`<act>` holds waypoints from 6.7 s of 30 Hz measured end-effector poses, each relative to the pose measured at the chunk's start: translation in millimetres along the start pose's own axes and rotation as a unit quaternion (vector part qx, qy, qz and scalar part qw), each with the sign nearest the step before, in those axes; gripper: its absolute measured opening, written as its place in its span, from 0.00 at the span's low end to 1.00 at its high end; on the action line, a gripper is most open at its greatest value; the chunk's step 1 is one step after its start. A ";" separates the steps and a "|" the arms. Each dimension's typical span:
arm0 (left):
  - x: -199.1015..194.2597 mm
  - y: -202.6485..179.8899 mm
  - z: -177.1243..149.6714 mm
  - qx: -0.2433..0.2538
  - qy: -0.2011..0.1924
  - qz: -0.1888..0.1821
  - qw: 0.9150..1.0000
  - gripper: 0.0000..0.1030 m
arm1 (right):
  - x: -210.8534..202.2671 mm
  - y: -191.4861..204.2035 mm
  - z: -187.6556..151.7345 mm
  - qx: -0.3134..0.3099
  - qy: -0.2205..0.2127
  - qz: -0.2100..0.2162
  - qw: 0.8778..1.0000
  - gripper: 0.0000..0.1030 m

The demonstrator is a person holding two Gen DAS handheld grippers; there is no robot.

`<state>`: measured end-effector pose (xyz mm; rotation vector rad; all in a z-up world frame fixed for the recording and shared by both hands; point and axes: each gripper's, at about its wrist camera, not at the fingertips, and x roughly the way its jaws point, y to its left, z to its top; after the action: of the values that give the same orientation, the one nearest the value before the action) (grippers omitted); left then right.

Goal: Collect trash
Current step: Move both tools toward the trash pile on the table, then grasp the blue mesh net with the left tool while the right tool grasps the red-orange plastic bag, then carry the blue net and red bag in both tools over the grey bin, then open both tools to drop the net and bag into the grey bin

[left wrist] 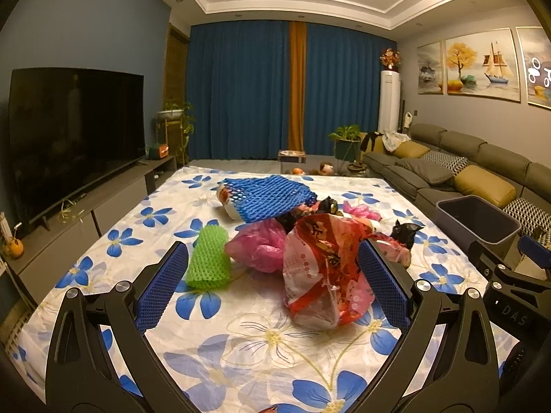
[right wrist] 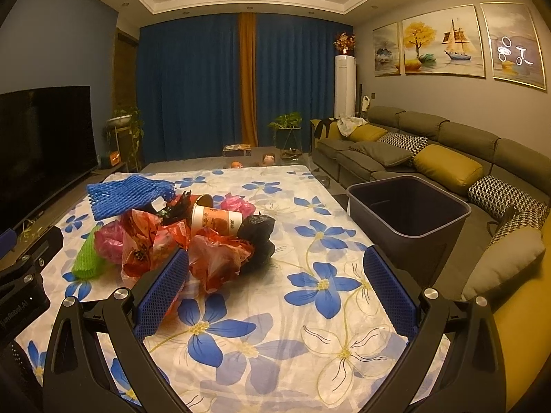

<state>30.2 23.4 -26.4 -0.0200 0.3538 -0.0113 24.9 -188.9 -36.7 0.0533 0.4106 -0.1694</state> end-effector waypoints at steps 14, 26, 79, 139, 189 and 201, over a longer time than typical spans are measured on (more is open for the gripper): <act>13.3 8.6 -2.5 -0.001 0.005 0.003 1.000 0.91 | 14.4 7.5 -2.4 -0.001 0.006 0.011 1.000 0.95; 30.4 21.8 -4.4 -0.009 0.017 0.010 1.000 0.86 | 31.6 27.0 -4.0 -0.014 0.016 0.028 0.999 0.93; 182.5 69.8 34.6 -0.118 0.125 -0.121 0.978 0.03 | 35.5 64.5 19.0 -0.059 0.003 0.157 0.986 0.01; 137.5 -304.9 72.3 0.044 0.017 -0.343 0.938 0.03 | 88.8 -224.0 87.1 0.080 -0.071 -0.099 0.989 0.01; 197.9 -318.7 46.8 -0.002 0.085 -0.328 0.941 0.81 | 108.5 -241.5 89.8 0.102 -0.065 -0.108 0.987 0.63; 129.0 -215.1 42.9 -0.010 0.040 -0.200 0.979 0.85 | 61.5 -179.7 62.4 0.081 -0.077 -0.062 0.992 0.85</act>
<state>164.4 -192.8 -26.3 -0.1116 0.4249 -0.4078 73.6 -380.6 -7.4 0.1740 0.2444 -0.3276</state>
